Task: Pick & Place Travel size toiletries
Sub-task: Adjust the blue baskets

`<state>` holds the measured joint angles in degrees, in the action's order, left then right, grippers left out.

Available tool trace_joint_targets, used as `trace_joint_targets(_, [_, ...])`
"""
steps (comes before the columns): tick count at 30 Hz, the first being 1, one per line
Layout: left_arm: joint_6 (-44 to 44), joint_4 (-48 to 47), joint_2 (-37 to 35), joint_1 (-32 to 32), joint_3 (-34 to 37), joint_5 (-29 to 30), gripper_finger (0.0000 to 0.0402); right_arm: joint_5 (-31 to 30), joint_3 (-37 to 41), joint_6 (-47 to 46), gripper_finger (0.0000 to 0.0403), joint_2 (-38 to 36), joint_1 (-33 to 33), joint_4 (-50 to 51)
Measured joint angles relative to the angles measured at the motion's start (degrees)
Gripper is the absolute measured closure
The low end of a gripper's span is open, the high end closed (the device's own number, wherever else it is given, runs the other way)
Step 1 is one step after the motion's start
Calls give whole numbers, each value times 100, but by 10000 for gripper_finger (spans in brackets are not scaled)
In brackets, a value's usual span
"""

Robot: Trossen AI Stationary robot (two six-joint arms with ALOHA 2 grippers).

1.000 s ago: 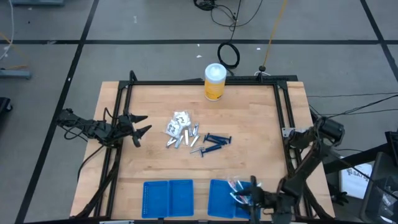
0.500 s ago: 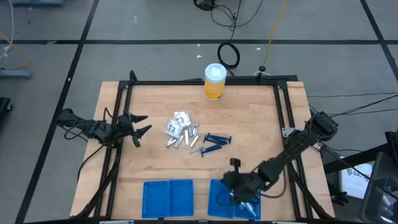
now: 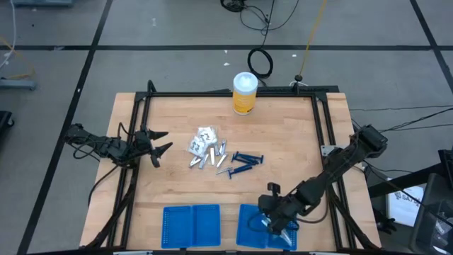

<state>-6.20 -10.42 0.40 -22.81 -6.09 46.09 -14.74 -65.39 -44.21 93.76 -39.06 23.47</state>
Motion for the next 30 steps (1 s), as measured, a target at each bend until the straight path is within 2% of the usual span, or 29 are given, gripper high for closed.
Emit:
trace_joint_targets(6, [0,-2,0,0,0,0,162,-25,-2,-964,402,-386,-364,771])
trace_joint_targets(9, [0,0,0,0,0,0,162,-102,-2,-1332,403,-496,-569,810])
trace_joint_targets(13, [0,0,0,0,0,0,162,-582,-2,-959,403,-476,-834,-249])
trace_joint_targets(16, [0,0,0,0,-1,0,162,-632,-2,-681,403,-261,-918,-906])
trace_joint_targets(24, [0,0,0,0,0,2,162,-179,2,-736,403,514,-750,-1035])
trace_joint_targets(30, [0,-2,0,0,0,0,162,-366,2,-745,403,556,-702,-797])
